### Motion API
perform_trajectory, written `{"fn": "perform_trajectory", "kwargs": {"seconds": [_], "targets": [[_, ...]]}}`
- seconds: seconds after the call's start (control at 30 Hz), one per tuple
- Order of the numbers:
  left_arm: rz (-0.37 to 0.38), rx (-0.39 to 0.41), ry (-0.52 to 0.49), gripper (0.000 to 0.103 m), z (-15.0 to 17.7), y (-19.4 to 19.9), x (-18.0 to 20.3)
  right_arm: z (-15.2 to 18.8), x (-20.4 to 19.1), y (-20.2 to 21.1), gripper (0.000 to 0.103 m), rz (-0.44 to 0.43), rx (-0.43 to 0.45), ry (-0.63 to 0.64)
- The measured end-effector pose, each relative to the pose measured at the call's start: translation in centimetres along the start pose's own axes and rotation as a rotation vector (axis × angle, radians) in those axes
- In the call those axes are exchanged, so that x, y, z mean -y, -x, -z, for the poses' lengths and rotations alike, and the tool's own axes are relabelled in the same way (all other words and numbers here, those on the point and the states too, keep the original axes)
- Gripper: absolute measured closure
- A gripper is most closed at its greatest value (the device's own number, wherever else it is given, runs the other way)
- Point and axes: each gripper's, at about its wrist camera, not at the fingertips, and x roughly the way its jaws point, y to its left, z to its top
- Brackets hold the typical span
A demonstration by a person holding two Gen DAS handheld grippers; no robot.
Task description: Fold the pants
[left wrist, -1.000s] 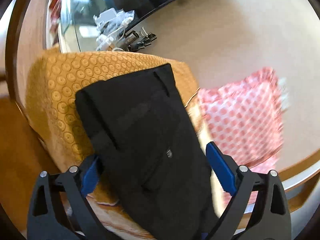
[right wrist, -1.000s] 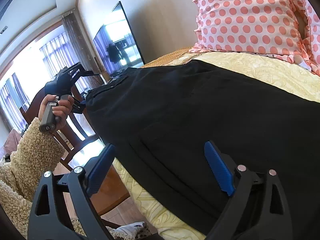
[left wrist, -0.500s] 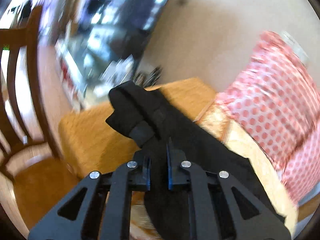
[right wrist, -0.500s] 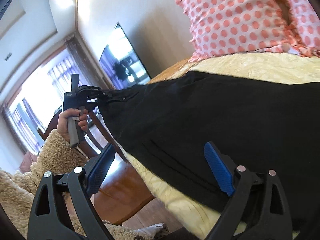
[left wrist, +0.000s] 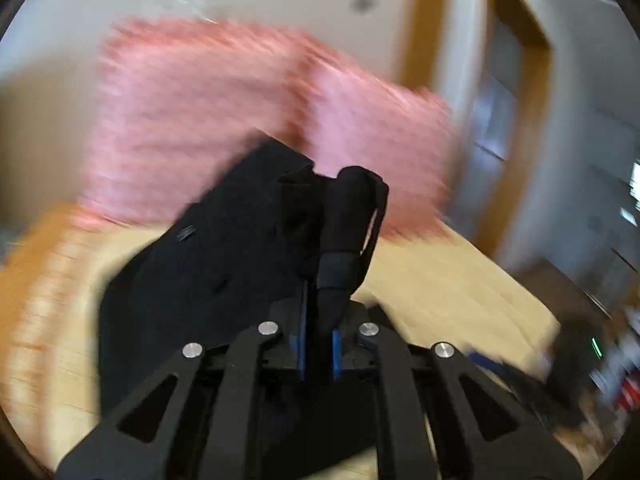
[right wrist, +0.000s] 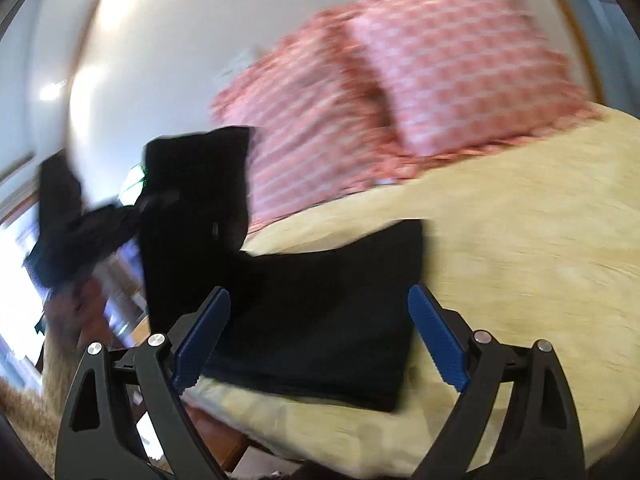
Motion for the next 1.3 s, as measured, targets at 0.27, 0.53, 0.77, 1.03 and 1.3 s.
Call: {"fn": "perform_trajectory", "kwargs": {"seconds": [0.27,0.53,0.77,1.03,1.3], "targets": [[0.095,-0.238,-0.062,0.096,6.8,-6.0,3.5,0.1,3.5,0.6,0.010,0.104,0.003,-0.077],[0.058,-0.255,-0.250,0.081,8.5,-6.0,6.5,-1.4,3.3,1.9,0.010,0.069,0.057,-0.074],[0.166,-0.096,-0.203,0.030,7.6,-0.5,3.8,-3.1,0.6,0.1,0.010,-0.087,-0.012,-0.020],[-0.269,-0.204,0.110,0.018,7.7,-3.9,-6.2,-1.3,-0.4,-7.1,0.010,-0.079,-0.264,-0.031],[-0.202,-0.210,0.167,0.012,9.3,-3.8,-8.1,-3.5,1.9,-7.1,0.011,-0.027,-0.255,-0.115]]}}
